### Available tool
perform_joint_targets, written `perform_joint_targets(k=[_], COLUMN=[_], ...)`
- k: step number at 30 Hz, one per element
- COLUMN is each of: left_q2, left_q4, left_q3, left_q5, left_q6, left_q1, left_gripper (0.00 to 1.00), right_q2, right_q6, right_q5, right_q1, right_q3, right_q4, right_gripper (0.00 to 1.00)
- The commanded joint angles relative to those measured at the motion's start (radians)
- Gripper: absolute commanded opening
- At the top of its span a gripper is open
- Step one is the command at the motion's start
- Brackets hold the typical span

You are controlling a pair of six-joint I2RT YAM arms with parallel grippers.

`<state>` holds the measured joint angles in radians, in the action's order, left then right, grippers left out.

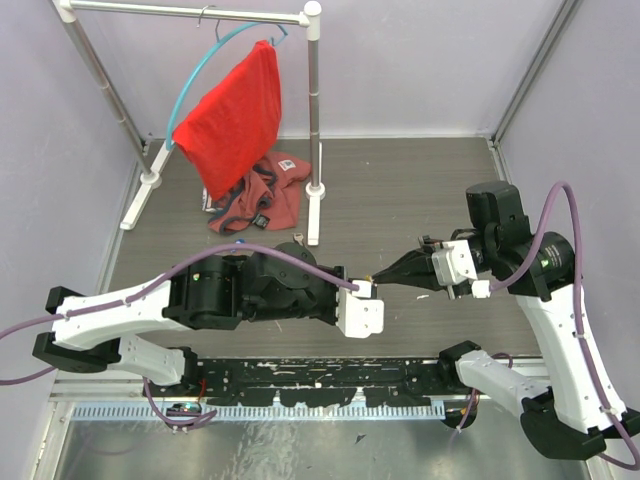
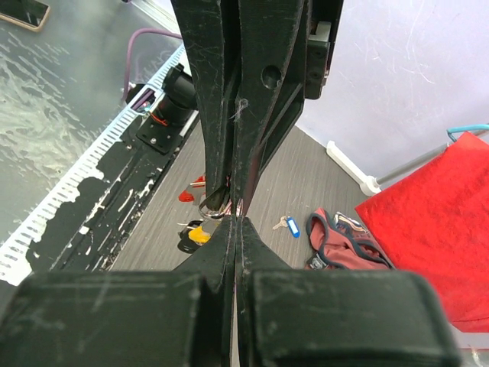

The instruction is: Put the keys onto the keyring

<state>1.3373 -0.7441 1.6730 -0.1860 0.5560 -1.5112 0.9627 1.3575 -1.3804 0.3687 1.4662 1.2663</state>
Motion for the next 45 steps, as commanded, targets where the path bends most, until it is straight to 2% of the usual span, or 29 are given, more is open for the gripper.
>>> perform_joint_targets(k=[1, 21, 23, 25, 31, 37, 41, 45], left_q2=[0.002, -0.010, -0.014, -0.023, -0.112, -0.203, -0.239, -0.262], left_q4=[0.017, -0.003, -0.007, -0.010, -0.008, -0.019, -0.029, -0.029], left_q3=[0.039, 0.048, 0.039, 0.023, -0.073, -0.171, -0.200, -0.219], left_q5=[-0.013, -0.013, -0.017, -0.025, -0.087, -0.157, -0.187, -0.201], left_q6=[0.009, 0.012, 0.008, 0.001, -0.042, -0.091, -0.109, -0.119], left_q1=[0.003, 0.002, 0.003, 0.002, 0.003, 0.002, 0.002, 0.004], left_gripper=[0.00, 0.00, 0.00, 0.00, 0.00, 0.00, 0.00, 0.00], right_q2=[-0.013, -0.015, -0.018, -0.030, -0.074, -0.001, 0.095, 0.176], right_q6=[0.011, -0.004, -0.093, -0.276, -0.666, -0.927, -1.109, -1.258], right_q5=[-0.052, -0.020, 0.002, 0.047, 0.255, 0.460, 0.580, 0.571], right_q1=[0.023, 0.039, 0.040, 0.039, 0.038, 0.038, 0.039, 0.039], right_q3=[0.043, 0.045, 0.028, -0.011, -0.113, -0.110, -0.100, -0.116], right_q4=[0.027, 0.023, -0.070, -0.236, -0.612, -0.780, -0.781, -0.751], right_gripper=[0.01, 0.01, 0.01, 0.01, 0.01, 0.01, 0.01, 0.01])
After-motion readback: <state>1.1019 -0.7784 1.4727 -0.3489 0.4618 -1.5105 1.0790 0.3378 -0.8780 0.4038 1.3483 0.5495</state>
